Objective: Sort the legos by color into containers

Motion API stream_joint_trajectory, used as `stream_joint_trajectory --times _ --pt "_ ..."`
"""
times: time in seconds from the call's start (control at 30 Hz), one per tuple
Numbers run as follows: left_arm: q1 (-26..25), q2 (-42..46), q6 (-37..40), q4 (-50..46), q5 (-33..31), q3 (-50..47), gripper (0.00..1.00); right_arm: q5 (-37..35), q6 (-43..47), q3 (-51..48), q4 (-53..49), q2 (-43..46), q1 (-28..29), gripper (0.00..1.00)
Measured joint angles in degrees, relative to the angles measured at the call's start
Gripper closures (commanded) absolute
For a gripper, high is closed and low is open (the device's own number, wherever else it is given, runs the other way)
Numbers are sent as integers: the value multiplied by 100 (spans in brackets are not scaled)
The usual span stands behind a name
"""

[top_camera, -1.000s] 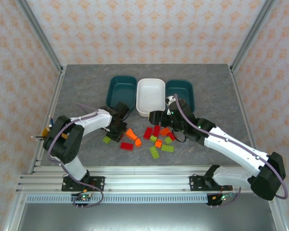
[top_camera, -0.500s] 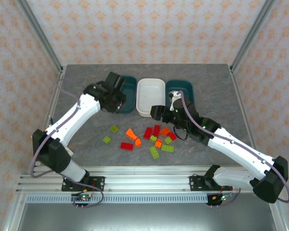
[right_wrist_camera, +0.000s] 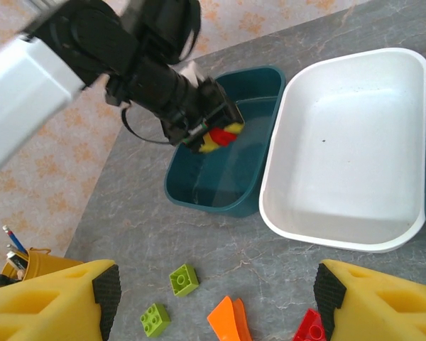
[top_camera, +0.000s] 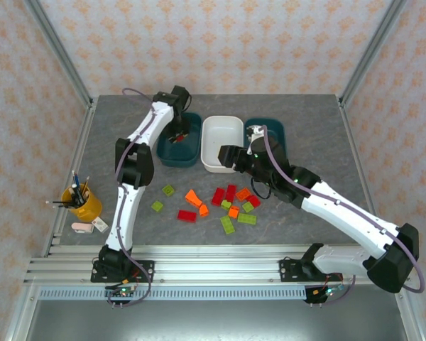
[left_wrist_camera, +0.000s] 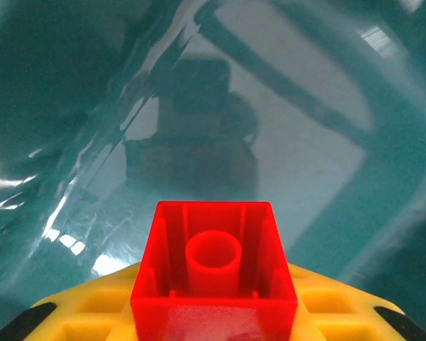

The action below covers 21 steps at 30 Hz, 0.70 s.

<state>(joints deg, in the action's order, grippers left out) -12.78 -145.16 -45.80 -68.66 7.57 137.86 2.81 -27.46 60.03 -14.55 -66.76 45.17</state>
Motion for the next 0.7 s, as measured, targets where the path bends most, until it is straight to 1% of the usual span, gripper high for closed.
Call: stream_joint_trajectory --times 0.1,0.17,0.33,0.43,0.57,0.6,0.67,0.7 --pt "2 -101 127 -96 101 -90 43 -52 -37 0 -162 2 0 26" --pt "-4 -72 192 -98 140 -181 36 -129 -52 -2 -299 24 0 26" --pt "-61 131 234 -103 227 -304 26 -472 -140 -28 -876 275 0 26" --pt "-94 459 216 -140 256 -289 20 -667 -264 -90 -1333 466 0 26" --pt "-177 1379 175 -160 264 -256 13 -807 -435 -96 -2192 586 0 26" --pt "-205 1668 175 -157 254 -256 13 -804 -474 -96 -2433 581 0 25" --pt "-304 2345 203 -107 245 -343 12 -778 -555 -68 -2981 487 0 25" --pt "-378 2793 234 -20 240 -533 11 -732 -599 -31 -3283 382 0 25"
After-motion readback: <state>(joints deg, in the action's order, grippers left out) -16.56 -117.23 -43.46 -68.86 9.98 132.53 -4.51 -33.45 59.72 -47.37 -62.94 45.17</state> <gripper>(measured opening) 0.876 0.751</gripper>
